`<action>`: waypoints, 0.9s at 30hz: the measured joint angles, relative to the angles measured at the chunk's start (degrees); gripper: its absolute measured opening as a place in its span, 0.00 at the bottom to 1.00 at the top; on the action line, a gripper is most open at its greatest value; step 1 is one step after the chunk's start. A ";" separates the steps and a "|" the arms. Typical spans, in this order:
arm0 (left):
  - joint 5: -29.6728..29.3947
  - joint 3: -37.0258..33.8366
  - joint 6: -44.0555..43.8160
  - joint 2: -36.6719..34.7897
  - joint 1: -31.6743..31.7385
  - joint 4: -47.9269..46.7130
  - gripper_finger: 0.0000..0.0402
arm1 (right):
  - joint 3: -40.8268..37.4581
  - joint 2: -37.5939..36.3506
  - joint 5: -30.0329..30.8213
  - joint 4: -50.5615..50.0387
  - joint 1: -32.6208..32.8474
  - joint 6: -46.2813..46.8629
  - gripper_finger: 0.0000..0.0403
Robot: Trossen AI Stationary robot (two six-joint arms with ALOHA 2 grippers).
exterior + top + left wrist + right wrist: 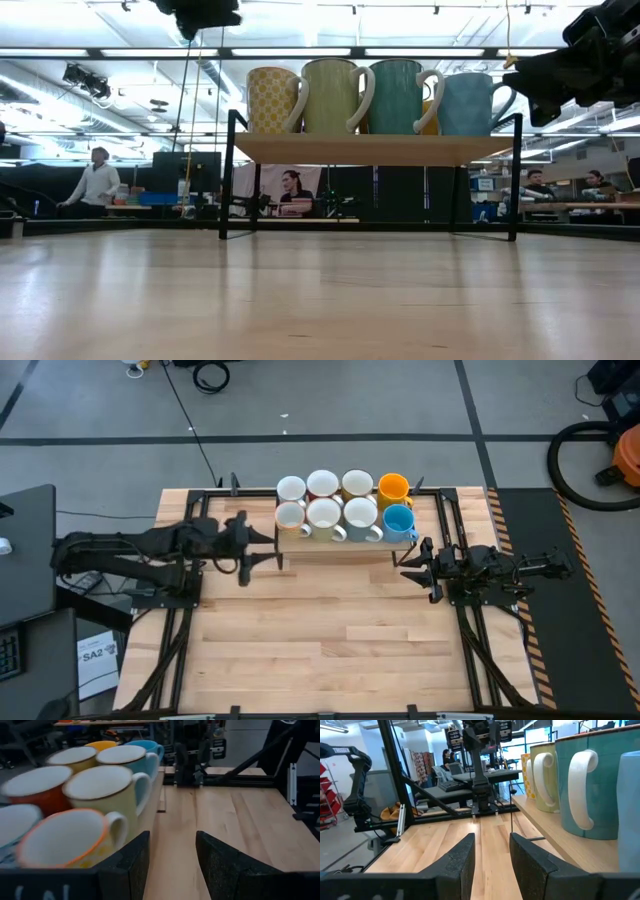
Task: Place coffee mugs
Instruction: Return to Home Position
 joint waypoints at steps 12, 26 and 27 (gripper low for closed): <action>0.06 -3.84 -0.46 -18.08 0.85 -8.76 0.42 | 0.02 0.00 0.00 0.23 -0.01 0.00 0.32; 0.09 -17.76 -2.26 -35.26 0.84 -8.29 0.42 | 0.04 0.00 -0.02 0.38 -0.02 0.00 0.32; 0.07 -18.69 -2.48 -36.13 0.84 -8.13 0.42 | 0.04 0.00 -0.01 0.38 -0.02 0.00 0.32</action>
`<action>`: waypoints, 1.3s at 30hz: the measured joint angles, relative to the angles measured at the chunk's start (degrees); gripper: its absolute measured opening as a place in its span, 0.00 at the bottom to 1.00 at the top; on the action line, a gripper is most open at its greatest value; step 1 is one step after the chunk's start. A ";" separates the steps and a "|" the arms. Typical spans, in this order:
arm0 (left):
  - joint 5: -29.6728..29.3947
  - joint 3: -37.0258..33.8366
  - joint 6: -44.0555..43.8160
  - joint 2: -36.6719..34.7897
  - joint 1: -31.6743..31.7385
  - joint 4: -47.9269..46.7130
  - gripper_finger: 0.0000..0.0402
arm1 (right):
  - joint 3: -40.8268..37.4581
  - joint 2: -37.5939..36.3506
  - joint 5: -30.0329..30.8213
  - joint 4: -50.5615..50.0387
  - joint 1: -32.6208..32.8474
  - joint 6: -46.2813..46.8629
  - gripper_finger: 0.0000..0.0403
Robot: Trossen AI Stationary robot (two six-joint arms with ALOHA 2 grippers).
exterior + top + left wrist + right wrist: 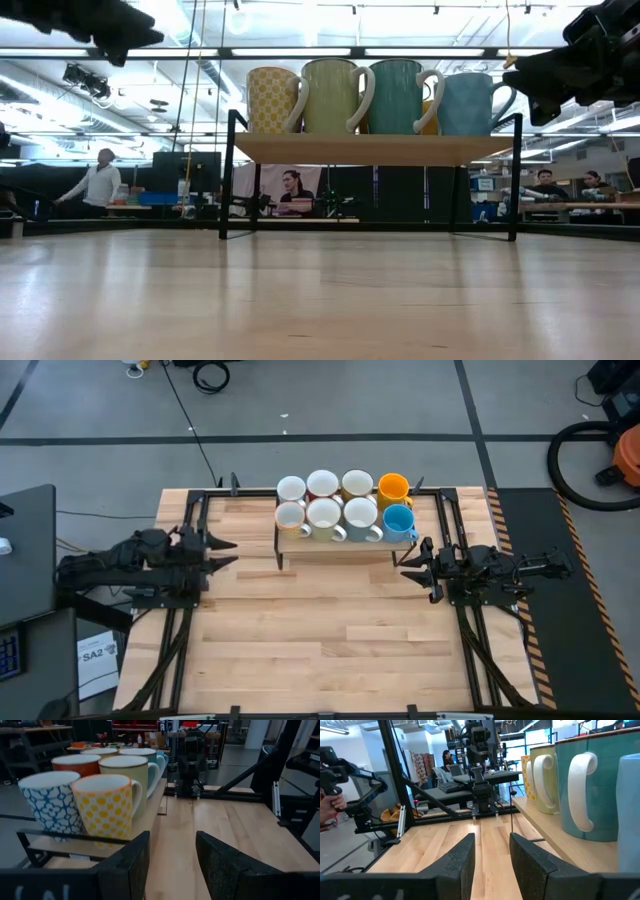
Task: Place coffee mugs
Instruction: Return to Home Position
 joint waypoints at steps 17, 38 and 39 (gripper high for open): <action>5.50 -13.02 -0.98 -11.52 0.00 6.58 0.42 | 0.01 0.00 -0.01 -0.02 0.00 0.00 0.32; 7.46 -23.69 -1.19 -14.08 0.00 19.02 0.42 | 0.01 0.00 0.00 -0.02 0.00 0.00 0.32; 7.47 -24.17 -1.23 -14.10 0.00 19.80 0.42 | 0.01 0.00 0.00 -0.02 0.01 0.00 0.32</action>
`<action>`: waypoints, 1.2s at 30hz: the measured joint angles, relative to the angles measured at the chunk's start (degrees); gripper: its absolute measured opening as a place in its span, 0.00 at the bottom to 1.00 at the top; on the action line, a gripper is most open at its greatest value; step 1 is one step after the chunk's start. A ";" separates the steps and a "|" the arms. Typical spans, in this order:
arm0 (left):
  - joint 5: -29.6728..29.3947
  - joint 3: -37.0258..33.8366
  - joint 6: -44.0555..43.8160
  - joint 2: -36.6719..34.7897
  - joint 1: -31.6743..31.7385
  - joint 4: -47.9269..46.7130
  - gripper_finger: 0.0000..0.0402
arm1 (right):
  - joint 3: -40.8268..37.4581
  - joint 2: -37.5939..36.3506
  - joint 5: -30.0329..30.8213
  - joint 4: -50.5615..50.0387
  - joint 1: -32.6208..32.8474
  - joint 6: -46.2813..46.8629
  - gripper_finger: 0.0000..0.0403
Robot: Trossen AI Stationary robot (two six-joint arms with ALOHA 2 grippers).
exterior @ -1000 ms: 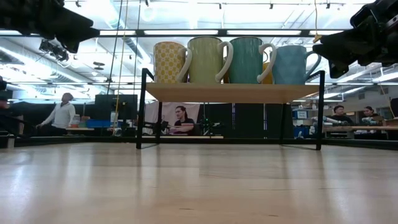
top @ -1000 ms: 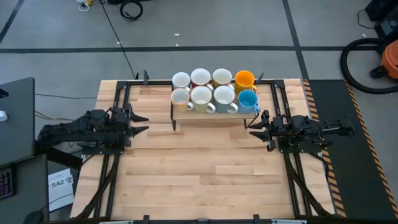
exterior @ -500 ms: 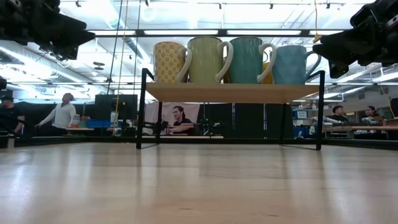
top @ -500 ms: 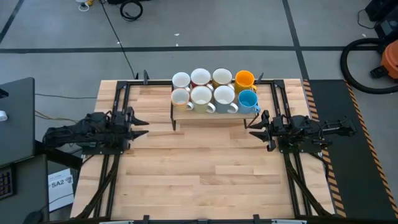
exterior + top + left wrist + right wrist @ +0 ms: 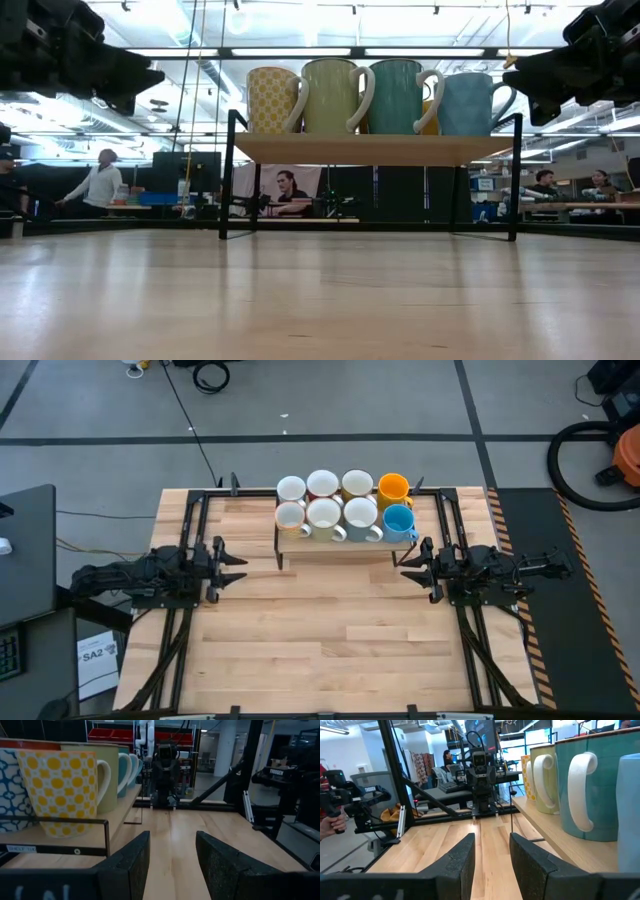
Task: Place coffee mugs
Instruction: Return to Home Position
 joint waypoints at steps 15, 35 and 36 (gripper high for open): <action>-0.02 -3.32 -0.72 0.06 0.00 3.01 0.42 | 0.00 0.00 0.01 0.00 -0.01 -0.02 0.32; -0.06 -3.34 -1.08 0.08 0.00 2.88 0.42 | 0.00 0.00 -0.01 0.01 -0.01 0.00 0.32; -0.05 -3.34 -1.11 0.08 0.00 2.88 0.42 | 0.00 0.00 0.01 0.00 -0.01 0.00 0.32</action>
